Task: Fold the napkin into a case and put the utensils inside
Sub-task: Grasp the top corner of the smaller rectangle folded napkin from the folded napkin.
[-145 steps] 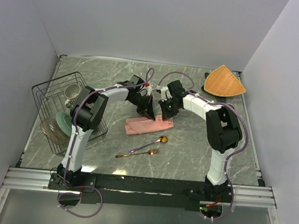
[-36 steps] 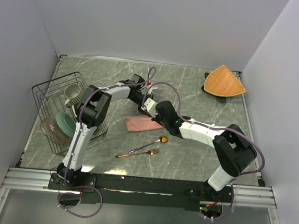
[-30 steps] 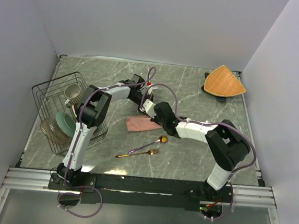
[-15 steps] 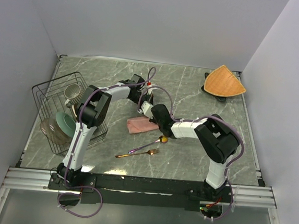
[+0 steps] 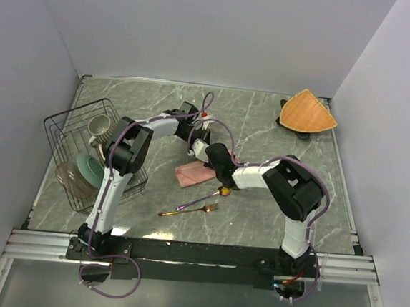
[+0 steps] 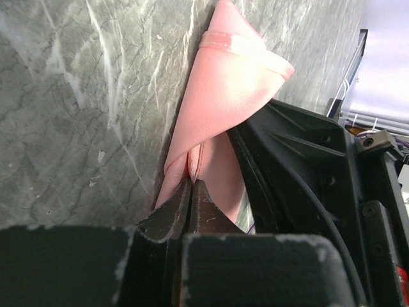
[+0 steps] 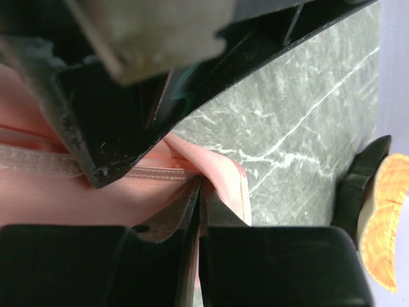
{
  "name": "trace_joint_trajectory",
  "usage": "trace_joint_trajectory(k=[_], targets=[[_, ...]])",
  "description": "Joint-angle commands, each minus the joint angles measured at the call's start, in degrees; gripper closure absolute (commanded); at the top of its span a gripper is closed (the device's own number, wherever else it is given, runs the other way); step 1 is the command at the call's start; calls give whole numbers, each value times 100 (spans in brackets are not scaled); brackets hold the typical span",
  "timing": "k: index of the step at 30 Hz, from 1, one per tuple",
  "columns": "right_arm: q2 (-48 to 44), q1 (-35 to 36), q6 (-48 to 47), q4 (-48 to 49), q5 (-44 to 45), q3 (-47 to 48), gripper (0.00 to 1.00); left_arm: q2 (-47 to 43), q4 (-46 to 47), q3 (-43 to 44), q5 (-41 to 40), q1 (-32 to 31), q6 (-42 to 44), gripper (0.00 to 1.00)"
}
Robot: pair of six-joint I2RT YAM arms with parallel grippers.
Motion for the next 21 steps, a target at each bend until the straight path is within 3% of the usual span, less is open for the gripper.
trace_joint_trajectory(k=[1, 2, 6, 10, 13, 21], targets=[[-639, -49, 512, -911, -476, 468, 89, 271, -302, -45, -723, -9, 267, 99], [-762, -75, 765, -1358, -756, 566, 87, 271, -293, -45, -723, -17, 259, 99], [-1263, -303, 1321, -2520, -1583, 1206, 66, 306, -345, 16, -723, -17, 267, 99], [-1422, -593, 1567, -2987, -2112, 1454, 46, 297, -328, -10, -714, 0, 276, 99], [-1334, -770, 1358, -2814, -2201, 1446, 33, 297, -345, -1, -696, 0, 294, 99], [-1009, -840, 813, -2180, -2103, 1086, 33, 271, -381, -45, -723, 9, 338, 99]])
